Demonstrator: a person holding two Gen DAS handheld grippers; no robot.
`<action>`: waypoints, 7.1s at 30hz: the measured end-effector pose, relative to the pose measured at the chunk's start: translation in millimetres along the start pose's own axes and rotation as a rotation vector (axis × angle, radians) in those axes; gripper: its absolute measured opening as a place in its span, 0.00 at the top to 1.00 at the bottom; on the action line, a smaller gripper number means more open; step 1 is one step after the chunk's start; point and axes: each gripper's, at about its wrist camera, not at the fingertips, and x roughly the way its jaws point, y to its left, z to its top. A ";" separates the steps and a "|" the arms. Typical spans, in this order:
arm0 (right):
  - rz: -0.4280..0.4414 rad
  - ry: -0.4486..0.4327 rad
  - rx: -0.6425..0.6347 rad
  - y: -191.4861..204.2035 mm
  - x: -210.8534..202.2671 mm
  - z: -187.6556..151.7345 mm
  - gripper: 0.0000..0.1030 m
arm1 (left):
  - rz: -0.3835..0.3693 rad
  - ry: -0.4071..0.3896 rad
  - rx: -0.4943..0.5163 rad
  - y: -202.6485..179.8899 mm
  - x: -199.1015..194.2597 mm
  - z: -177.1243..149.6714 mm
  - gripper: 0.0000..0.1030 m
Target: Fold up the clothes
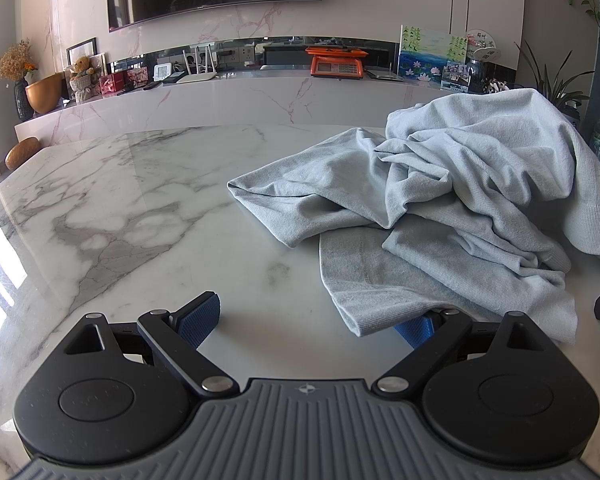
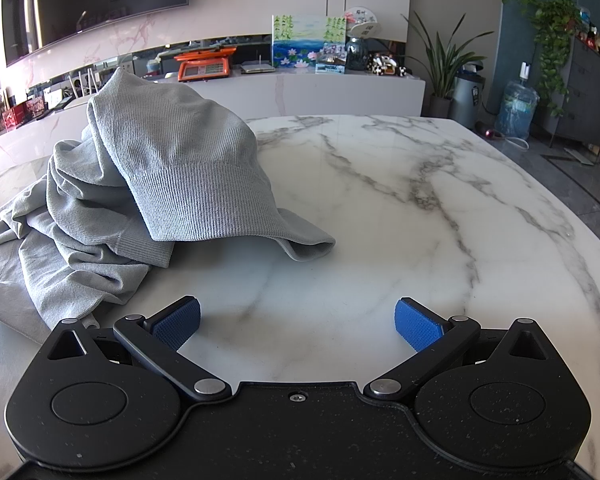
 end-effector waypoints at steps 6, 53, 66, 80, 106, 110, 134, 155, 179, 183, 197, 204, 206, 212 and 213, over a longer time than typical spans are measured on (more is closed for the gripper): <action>0.000 0.000 0.000 0.0 0.0 0.0 0.00 | 0.000 0.000 0.000 0.0 -0.1 -0.1 0.10; 0.076 -0.058 -0.124 10.4 -29.0 10.5 0.08 | -0.084 -0.067 0.145 -20.1 -30.2 4.7 0.10; 0.091 -0.062 -0.341 27.0 -17.8 24.5 0.17 | -0.191 -0.055 0.272 -51.6 -21.9 1.6 0.10; 0.161 0.022 -0.290 17.9 9.0 30.2 0.60 | -0.200 0.045 0.213 -38.4 -4.8 -1.2 0.10; 0.137 -0.003 -0.231 5.6 -25.0 38.1 0.96 | -0.164 0.007 0.197 -11.1 -33.9 6.4 0.94; 0.128 -0.033 -0.257 0.8 -50.4 42.9 0.96 | -0.113 0.001 0.171 6.1 -45.8 13.6 0.95; -0.184 0.010 -0.226 -117.5 -119.0 97.9 0.97 | 0.212 -0.079 0.104 106.0 -110.0 81.5 0.95; 0.124 0.171 -0.400 -83.5 -116.6 36.6 0.71 | 0.045 0.066 0.214 64.2 -86.9 38.0 0.71; 0.322 0.273 -0.558 -16.0 -71.8 -15.8 0.70 | -0.148 0.077 0.216 32.5 -59.6 0.1 0.59; 0.306 0.291 -0.566 -12.2 -66.3 -11.5 0.92 | -0.150 0.089 0.227 30.9 -54.7 -1.3 0.59; 0.183 0.209 -0.699 -9.8 -80.9 33.6 0.99 | -0.131 0.187 0.234 39.8 -40.6 -4.8 0.69; 0.062 0.117 -0.706 -26.3 -77.5 103.9 0.99 | -0.140 0.156 0.218 39.3 -43.3 0.6 0.69; 0.022 0.100 -0.717 -30.1 -70.6 120.7 0.99 | -0.139 0.148 0.229 37.6 -44.0 2.9 0.69; -0.071 0.066 -0.705 -43.6 -38.8 172.5 0.99 | -0.137 0.172 0.264 29.9 -36.1 5.9 0.69; -0.087 0.061 -0.699 -45.9 -31.0 181.3 0.99 | -0.142 0.175 0.267 28.9 -34.9 6.1 0.69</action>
